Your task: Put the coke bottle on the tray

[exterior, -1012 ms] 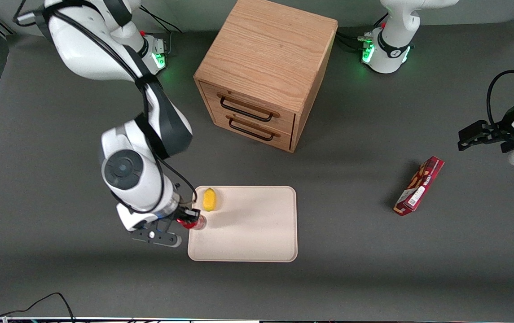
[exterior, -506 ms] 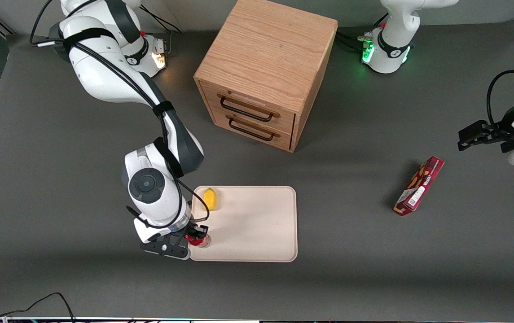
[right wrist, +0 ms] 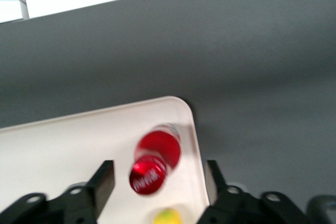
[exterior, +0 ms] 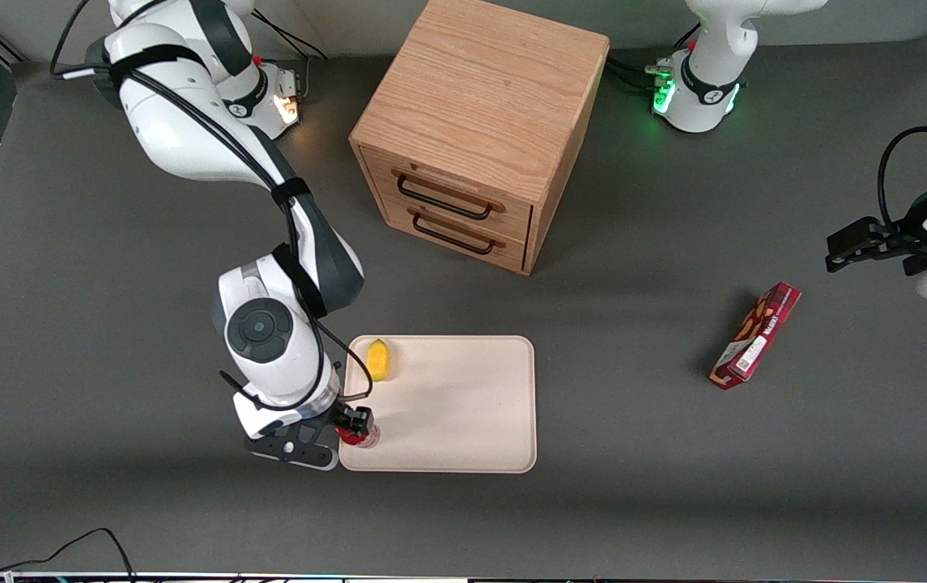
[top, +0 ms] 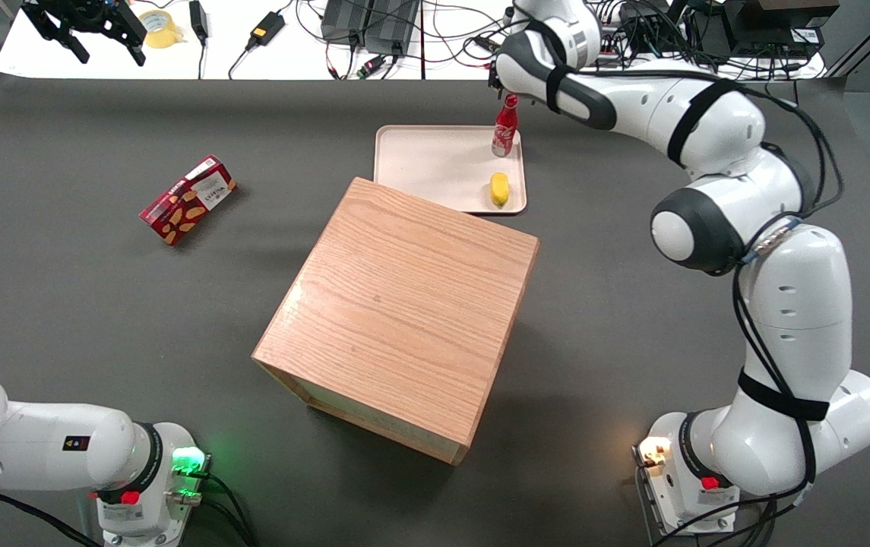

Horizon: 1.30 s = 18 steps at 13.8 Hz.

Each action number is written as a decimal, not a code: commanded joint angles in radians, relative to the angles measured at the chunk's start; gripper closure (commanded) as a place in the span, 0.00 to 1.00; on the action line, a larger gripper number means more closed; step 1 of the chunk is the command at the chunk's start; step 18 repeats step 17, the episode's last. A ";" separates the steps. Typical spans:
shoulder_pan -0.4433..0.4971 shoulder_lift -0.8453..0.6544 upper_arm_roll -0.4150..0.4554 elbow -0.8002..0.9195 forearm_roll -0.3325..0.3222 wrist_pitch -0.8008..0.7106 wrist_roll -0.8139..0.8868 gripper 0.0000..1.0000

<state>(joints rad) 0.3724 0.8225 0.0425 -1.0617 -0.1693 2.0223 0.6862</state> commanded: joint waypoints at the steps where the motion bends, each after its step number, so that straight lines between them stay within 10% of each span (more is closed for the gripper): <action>1: -0.055 -0.274 0.023 -0.313 -0.009 -0.010 -0.066 0.00; 7: -0.298 -0.791 0.096 -0.802 0.138 -0.083 -0.445 0.00; 18: -0.426 -0.904 0.043 -0.653 0.243 -0.376 -0.629 0.00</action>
